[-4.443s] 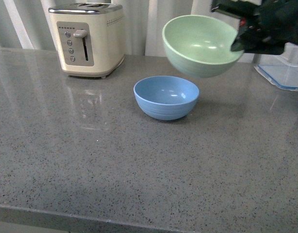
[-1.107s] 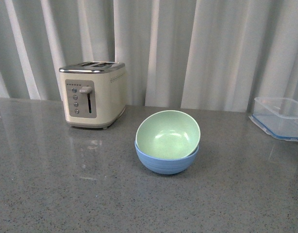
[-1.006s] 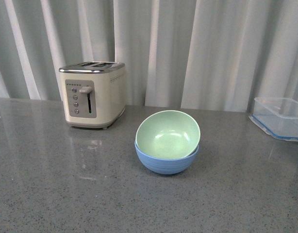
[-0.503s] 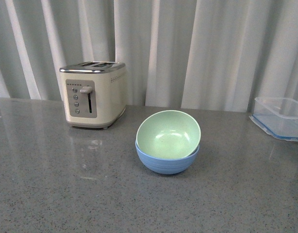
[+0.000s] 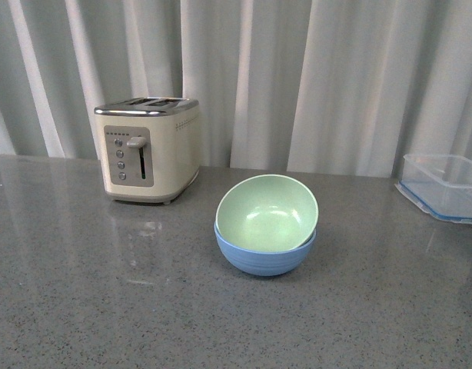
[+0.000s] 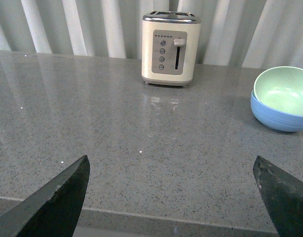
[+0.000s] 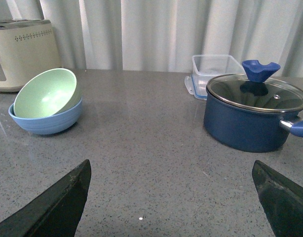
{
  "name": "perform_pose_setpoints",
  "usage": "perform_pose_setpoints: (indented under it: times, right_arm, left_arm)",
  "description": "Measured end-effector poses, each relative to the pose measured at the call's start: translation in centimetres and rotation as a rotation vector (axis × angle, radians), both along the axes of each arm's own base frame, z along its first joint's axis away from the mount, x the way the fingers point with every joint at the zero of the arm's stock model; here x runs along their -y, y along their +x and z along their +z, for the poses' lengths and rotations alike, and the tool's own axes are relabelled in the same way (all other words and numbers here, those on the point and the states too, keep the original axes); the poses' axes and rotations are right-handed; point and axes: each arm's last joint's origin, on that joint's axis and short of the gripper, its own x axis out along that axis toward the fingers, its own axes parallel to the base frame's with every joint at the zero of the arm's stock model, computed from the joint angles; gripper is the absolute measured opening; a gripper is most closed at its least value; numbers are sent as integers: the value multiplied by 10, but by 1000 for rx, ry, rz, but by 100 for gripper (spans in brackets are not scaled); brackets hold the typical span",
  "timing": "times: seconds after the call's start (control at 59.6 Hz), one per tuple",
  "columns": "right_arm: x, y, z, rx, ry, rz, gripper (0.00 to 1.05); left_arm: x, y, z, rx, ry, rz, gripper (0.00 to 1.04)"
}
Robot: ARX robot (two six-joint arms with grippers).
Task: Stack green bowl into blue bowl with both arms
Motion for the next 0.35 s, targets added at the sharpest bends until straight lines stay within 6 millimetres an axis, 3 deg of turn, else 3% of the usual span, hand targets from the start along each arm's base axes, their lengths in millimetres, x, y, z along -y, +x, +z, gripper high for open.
perform_pose_setpoints:
  times: [0.352]
  right_arm:
    - [0, 0, 0, 0, 0, 0, 95]
  left_arm:
    - [0, 0, 0, 0, 0, 0, 98]
